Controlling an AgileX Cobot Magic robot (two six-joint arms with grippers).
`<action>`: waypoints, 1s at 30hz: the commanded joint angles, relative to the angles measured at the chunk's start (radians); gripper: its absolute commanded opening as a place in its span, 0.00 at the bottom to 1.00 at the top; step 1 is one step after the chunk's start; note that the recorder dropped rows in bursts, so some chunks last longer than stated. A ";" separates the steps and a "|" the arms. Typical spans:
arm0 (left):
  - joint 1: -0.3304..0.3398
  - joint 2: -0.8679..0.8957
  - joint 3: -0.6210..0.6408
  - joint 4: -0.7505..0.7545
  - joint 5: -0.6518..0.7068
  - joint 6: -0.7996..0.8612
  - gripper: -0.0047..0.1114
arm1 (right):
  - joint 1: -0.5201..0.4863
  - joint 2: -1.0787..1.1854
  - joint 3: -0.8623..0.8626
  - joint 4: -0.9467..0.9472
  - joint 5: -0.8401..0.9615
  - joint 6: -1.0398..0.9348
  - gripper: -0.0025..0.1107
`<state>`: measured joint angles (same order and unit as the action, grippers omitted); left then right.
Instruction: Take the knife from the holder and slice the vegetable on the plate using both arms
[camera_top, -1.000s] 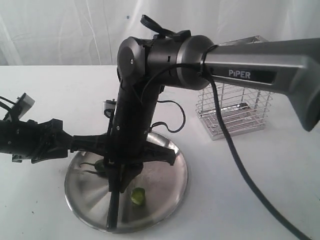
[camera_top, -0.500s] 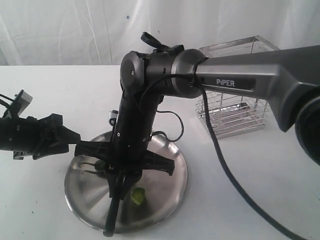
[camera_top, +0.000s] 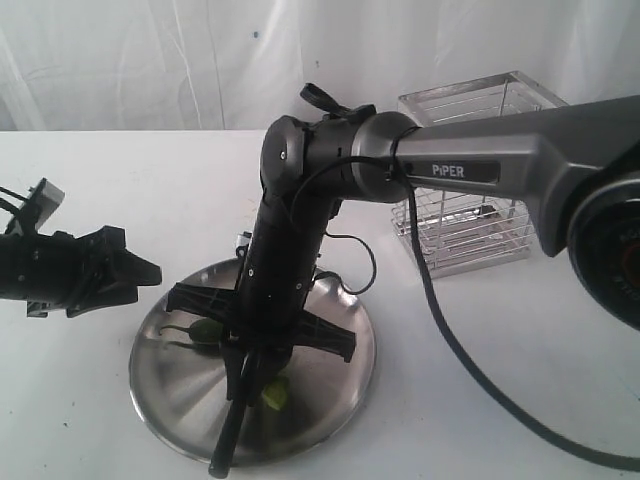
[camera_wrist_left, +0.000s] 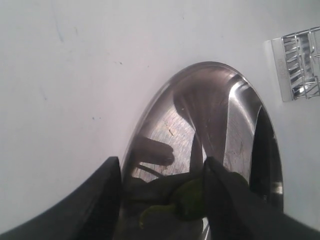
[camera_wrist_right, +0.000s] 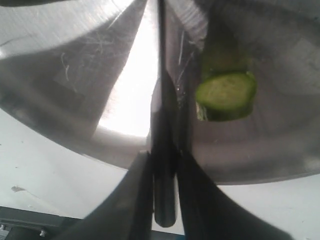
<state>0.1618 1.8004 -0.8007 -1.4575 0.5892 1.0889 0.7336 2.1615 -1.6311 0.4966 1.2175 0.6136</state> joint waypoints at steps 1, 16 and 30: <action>-0.007 -0.009 0.003 -0.026 0.016 0.018 0.50 | 0.001 -0.007 0.006 0.001 0.004 -0.011 0.02; -0.007 -0.009 0.003 -0.053 0.007 0.060 0.50 | 0.024 -0.044 0.006 0.001 -0.036 -0.053 0.02; -0.007 -0.009 0.003 -0.056 0.017 0.059 0.50 | 0.016 -0.040 0.049 -0.016 -0.053 -0.017 0.02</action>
<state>0.1618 1.8004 -0.8007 -1.4986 0.5845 1.1401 0.7569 2.1289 -1.5844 0.4710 1.1789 0.6023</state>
